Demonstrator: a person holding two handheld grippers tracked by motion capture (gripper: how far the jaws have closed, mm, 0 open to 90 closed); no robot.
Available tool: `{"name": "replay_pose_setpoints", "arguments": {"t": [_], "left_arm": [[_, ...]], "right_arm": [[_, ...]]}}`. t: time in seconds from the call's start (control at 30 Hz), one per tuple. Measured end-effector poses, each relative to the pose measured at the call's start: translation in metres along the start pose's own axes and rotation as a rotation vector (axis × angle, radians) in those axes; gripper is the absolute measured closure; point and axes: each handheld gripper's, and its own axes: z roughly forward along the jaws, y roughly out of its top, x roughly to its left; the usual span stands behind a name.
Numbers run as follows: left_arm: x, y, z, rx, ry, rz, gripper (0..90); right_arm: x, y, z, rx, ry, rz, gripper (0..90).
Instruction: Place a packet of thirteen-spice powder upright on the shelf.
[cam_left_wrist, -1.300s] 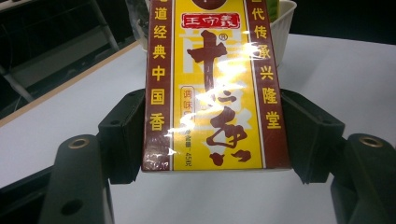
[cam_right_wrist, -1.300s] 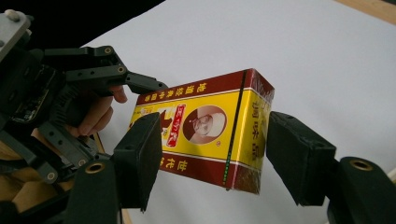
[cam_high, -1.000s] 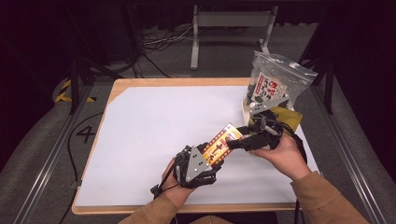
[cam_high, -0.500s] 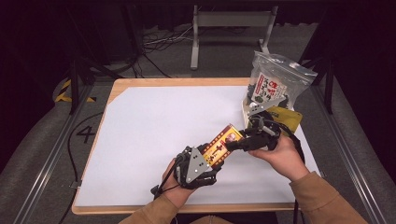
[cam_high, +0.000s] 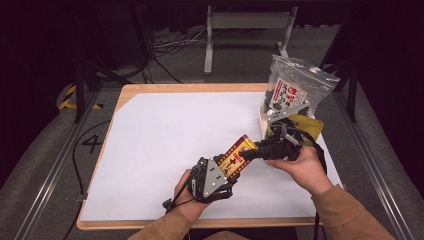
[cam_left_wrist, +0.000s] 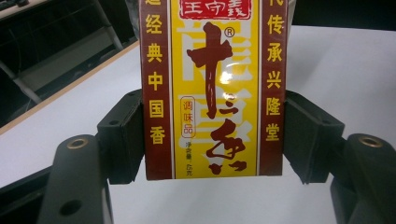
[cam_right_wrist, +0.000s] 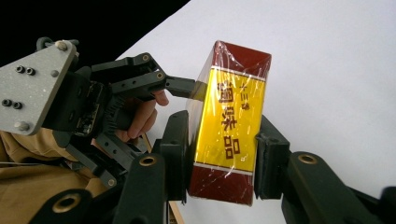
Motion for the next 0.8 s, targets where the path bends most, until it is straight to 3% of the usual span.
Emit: {"name": "replay_pose_setpoints", "arguments": {"t": [0.07,0.23,0.3,0.37,0.6,0.8], "left_arm": [[0.0,-0.001,0.001,0.003,0.006,0.015,31.1],[0.003,-0.001,0.002,0.008,-0.012,-0.003,27.8],[0.011,-0.002,0.005,0.021,-0.088,-0.075,18.5],[0.015,-0.003,0.006,0.032,-0.122,-0.101,14.4],[0.021,-0.005,0.003,0.039,-0.156,-0.112,9.1],[0.031,-0.008,-0.002,0.038,-0.157,-0.13,8.5]], "right_arm": [[0.001,0.0,0.0,0.002,-0.003,-0.002,64.8],[0.004,0.0,0.0,-0.005,-0.002,-0.019,66.6],[0.006,0.001,0.0,-0.001,-0.002,-0.029,67.6],[0.006,0.001,-0.002,0.0,-0.015,-0.035,67.8],[0.009,0.002,-0.012,-0.012,-0.052,-0.066,67.9],[0.015,0.005,-0.026,-0.008,-0.119,-0.148,68.0]]}}
